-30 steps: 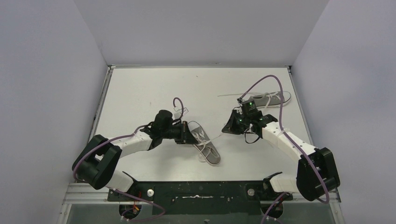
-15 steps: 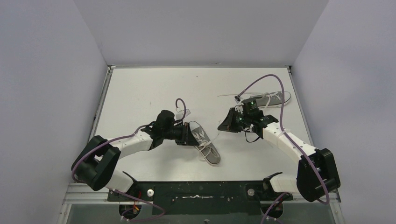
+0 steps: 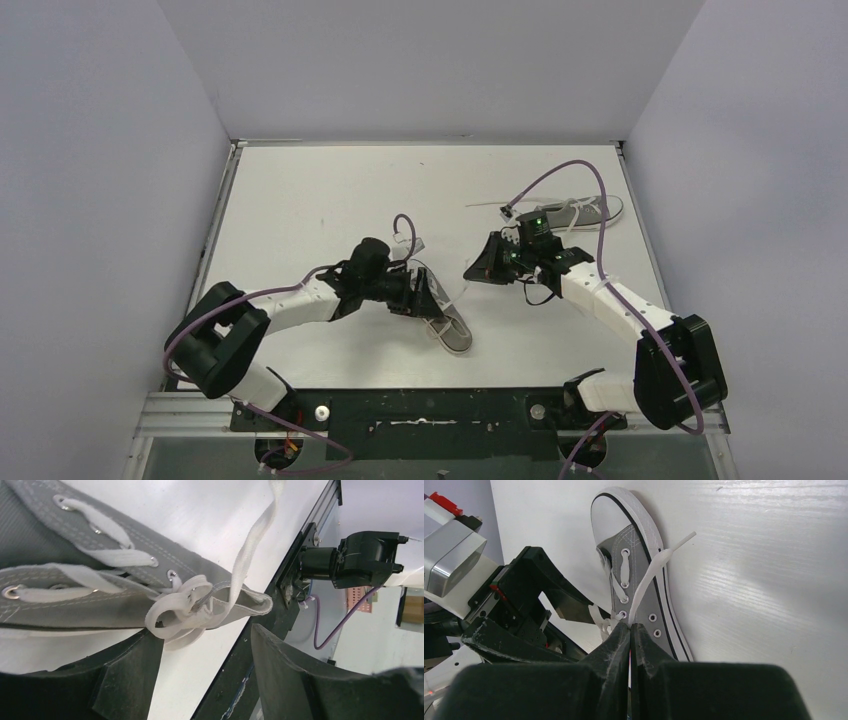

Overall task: Tie the shoes
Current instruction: Wrap the shoelace around the shoelace.

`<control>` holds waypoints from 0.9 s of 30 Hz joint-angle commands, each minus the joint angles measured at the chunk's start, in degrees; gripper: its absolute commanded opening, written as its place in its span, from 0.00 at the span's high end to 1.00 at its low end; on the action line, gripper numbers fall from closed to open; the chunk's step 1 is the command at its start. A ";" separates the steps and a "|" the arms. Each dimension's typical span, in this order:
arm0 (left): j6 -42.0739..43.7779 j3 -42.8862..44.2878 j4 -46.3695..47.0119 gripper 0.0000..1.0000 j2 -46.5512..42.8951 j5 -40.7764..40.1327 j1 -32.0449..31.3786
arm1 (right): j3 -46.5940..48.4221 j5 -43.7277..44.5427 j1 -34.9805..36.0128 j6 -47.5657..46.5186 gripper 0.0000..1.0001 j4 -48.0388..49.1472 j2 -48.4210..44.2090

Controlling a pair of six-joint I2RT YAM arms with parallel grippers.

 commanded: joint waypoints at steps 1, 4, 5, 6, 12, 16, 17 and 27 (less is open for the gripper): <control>1.14 3.34 1.70 0.42 0.77 -3.37 -1.08 | 0.38 -0.89 0.55 0.56 1.00 3.76 0.38; 0.37 4.03 2.31 0.48 1.79 -3.89 -1.16 | 0.68 -0.98 0.80 0.50 1.00 3.68 0.41; 0.18 4.29 2.20 0.51 2.09 -4.05 -1.17 | 0.69 -0.90 0.95 0.54 1.00 3.66 0.33; 0.07 4.56 2.18 0.53 2.42 -3.96 -1.10 | 0.70 -0.83 1.05 0.57 1.00 3.68 0.30; -0.54 5.01 2.07 0.60 3.05 -5.44 -1.08 | 0.65 -0.65 1.70 0.65 1.00 3.76 0.32; -1.74 5.21 3.11 0.71 3.91 -5.58 -0.99 | 0.86 -0.54 2.30 0.27 1.00 3.08 0.41; -1.85 5.32 3.14 0.74 4.03 -5.58 -0.99 | 0.87 -0.71 2.32 0.00 1.00 2.59 0.34; -4.03 4.31 5.19 0.92 4.27 -5.27 0.15 | 0.87 -3.64 3.52 -5.00 0.89 -16.86 -4.44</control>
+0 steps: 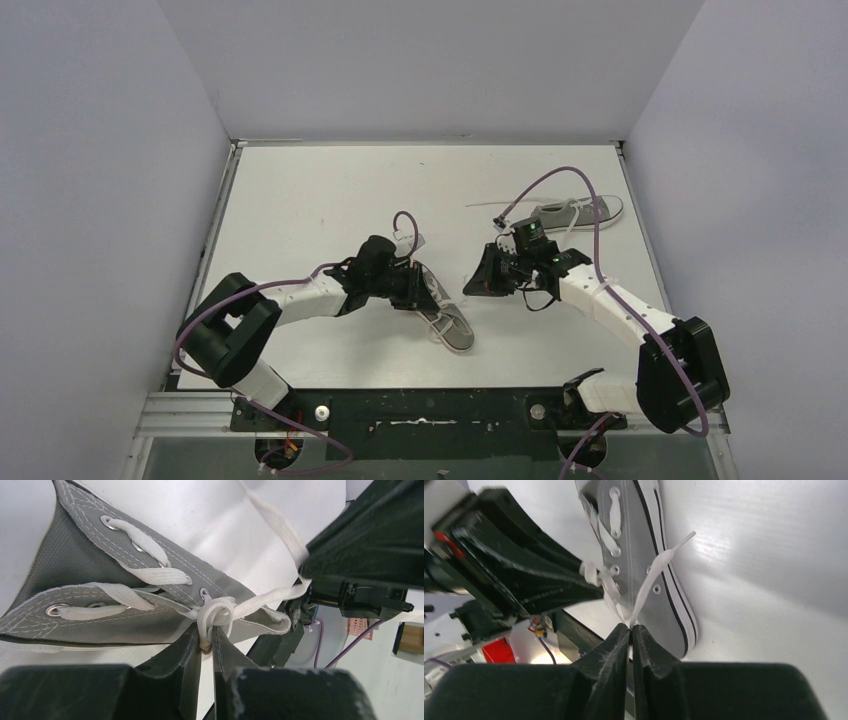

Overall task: Tie the shoes
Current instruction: Wrap the shoelace around the shoelace.

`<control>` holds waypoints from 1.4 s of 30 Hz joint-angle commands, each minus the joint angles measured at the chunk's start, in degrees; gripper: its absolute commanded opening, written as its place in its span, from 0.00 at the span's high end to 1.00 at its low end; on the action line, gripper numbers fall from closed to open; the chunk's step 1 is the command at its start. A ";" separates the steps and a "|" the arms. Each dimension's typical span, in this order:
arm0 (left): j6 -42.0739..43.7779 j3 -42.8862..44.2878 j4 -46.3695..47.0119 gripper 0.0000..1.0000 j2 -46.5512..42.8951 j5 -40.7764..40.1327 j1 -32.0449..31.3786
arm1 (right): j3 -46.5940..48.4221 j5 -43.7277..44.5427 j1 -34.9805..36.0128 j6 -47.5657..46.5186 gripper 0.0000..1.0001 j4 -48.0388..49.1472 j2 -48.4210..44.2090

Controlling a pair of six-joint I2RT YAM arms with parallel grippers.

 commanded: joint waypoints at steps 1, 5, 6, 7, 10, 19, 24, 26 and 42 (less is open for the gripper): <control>-1.09 1.68 5.01 0.93 0.43 0.26 0.87 | 1.42 -2.66 1.26 -4.01 0.86 -12.14 -3.41; -1.28 1.81 5.46 0.94 0.92 1.44 0.87 | 8.95 -2.02 1.46 -12.93 0.70 -28.03 0.44; -1.24 1.80 5.52 0.94 1.01 1.71 0.87 | 11.50 0.17 1.46 -15.28 0.66 -30.58 0.99; -1.20 1.83 5.57 0.94 0.99 1.92 0.87 | 13.98 3.46 1.40 -17.65 0.61 -32.29 1.36; -1.19 1.70 5.73 0.94 0.69 2.29 0.88 | 18.83 5.36 1.38 -21.47 0.50 -29.58 3.41; -1.18 1.78 5.58 0.94 0.63 2.56 0.85 | 23.41 -6.38 3.63 -22.13 0.74 -16.21 18.60; -0.81 2.00 5.06 0.94 0.63 2.76 0.71 | 21.53 -10.38 3.64 -20.61 0.77 -12.46 21.00; -0.65 2.04 4.90 0.94 0.60 2.83 0.70 | 20.65 -11.31 3.61 -19.73 0.77 -11.01 21.20; -0.22 2.00 4.26 0.95 0.29 2.80 0.52 | 16.65 -14.84 3.96 -17.53 0.76 -6.74 24.18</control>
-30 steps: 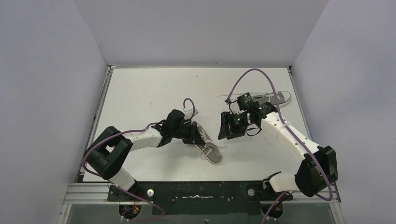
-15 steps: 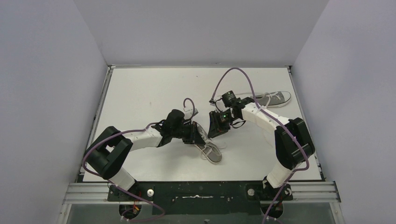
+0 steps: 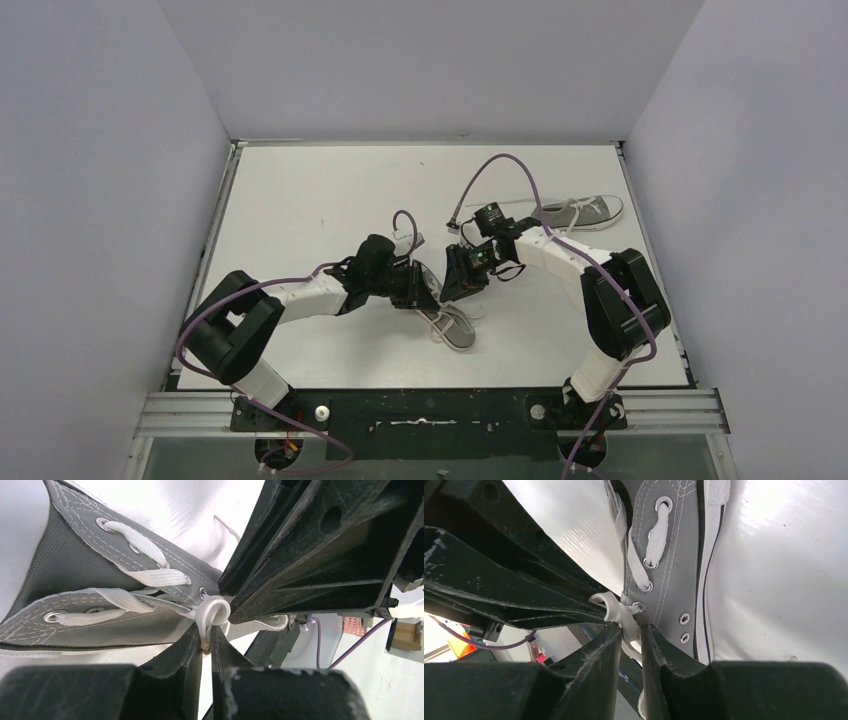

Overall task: Tie the shoes
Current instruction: Wrap the shoelace around the shoelace.

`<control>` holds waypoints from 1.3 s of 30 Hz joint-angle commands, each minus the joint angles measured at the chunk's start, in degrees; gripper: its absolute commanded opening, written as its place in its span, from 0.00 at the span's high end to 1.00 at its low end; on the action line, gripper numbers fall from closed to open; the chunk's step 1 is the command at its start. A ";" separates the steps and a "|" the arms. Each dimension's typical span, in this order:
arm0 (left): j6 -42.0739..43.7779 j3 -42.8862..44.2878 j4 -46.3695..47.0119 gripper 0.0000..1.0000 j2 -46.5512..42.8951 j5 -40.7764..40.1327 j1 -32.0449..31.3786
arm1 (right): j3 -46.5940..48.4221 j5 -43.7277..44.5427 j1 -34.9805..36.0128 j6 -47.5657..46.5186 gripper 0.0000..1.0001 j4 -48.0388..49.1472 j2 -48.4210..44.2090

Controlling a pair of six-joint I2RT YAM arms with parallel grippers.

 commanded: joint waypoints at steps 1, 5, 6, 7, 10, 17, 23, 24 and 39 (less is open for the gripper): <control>0.69 2.06 2.65 0.95 -0.59 1.31 0.01 | -0.17 -2.09 0.31 0.49 0.76 3.16 0.62; 0.63 2.33 2.65 0.95 -0.41 1.21 0.00 | 0.19 -2.68 0.30 1.14 0.84 3.72 0.48; 0.51 2.35 2.65 0.95 -0.39 1.18 0.00 | 0.30 -2.91 0.28 1.40 0.86 3.83 0.32; 0.32 2.36 2.79 0.95 -0.33 1.15 0.00 | 0.42 -2.97 0.28 1.56 0.90 3.73 -0.02; 0.04 2.64 3.00 0.95 0.06 1.14 0.00 | 0.62 -2.89 0.28 1.99 0.95 2.72 -1.22; -1.42 2.62 4.31 0.95 1.00 1.57 0.25 | -1.70 -4.11 1.17 4.61 0.89 4.23 -4.60; -3.02 2.54 5.99 0.95 1.63 1.74 0.73 | -4.00 -4.76 3.27 8.55 0.84 8.53 -5.28; -3.14 2.60 6.12 0.95 1.76 1.82 0.78 | -4.10 -4.70 3.66 8.99 0.83 9.02 -5.11; -10.06 -1.79 24.43 0.97 6.92 5.44 2.25 | -5.70 -7.66 7.65 18.49 0.66 20.19 -4.06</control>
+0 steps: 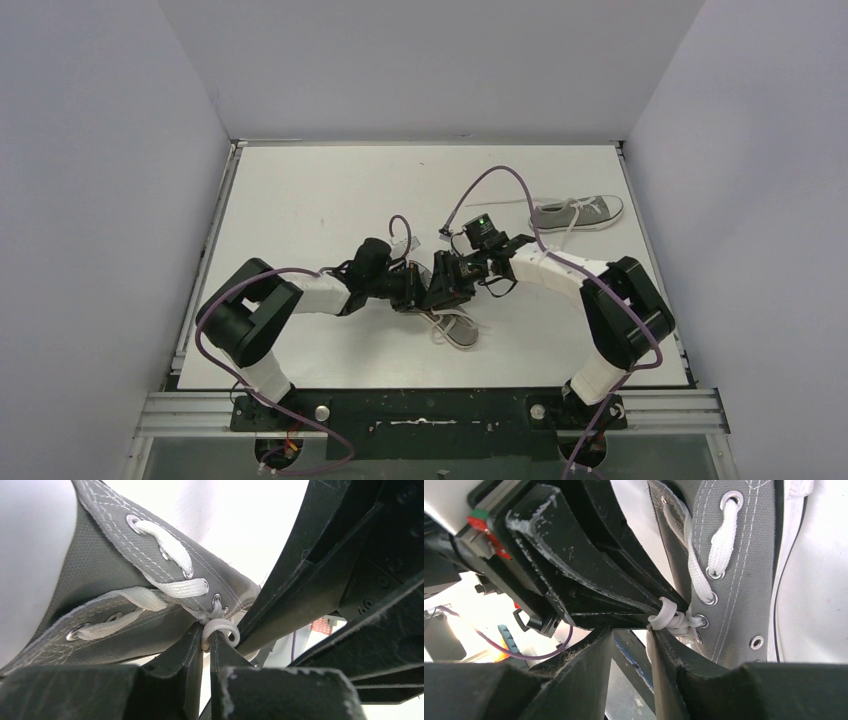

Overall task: Tie the shoes
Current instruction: Wrap the shoelace around the shoelace.

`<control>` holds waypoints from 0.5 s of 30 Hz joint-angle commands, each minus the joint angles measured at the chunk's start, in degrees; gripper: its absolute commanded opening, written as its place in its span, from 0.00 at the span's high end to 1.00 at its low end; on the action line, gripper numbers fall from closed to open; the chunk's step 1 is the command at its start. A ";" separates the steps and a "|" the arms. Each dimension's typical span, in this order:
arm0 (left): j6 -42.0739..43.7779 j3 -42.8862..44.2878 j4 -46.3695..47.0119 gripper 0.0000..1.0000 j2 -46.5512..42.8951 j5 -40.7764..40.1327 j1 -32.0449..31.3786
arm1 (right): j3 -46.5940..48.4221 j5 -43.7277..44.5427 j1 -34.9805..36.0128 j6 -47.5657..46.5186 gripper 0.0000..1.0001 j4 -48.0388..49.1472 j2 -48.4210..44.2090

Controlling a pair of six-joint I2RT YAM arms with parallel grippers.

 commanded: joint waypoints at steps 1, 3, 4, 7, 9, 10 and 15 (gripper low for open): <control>-4.18 -0.49 17.59 0.97 1.13 0.51 0.46 | 1.32 -6.78 2.36 2.17 0.65 5.14 -1.47; -4.01 -0.80 17.73 0.97 1.00 0.59 0.47 | 1.99 -7.65 2.15 -0.13 0.63 1.78 -2.37; -3.85 -1.00 17.67 0.98 0.74 0.58 0.47 | 2.92 -7.45 2.09 -2.45 0.62 -1.54 -2.87; -2.99 -1.92 17.53 0.98 -0.29 0.57 0.55 | 7.27 -2.85 1.79 -12.53 0.57 -14.56 -5.05; -2.73 -2.70 18.94 0.98 -1.07 0.66 0.55 | 9.03 0.42 0.69 -16.73 0.55 -19.61 -6.49; -2.64 -2.80 19.26 0.98 -1.14 0.75 0.55 | 9.54 2.17 0.05 -17.93 0.54 -20.83 -7.27; -2.44 -1.78 19.08 0.99 0.03 1.75 0.56 | 10.38 9.00 -4.37 -20.64 0.52 -21.13 -9.65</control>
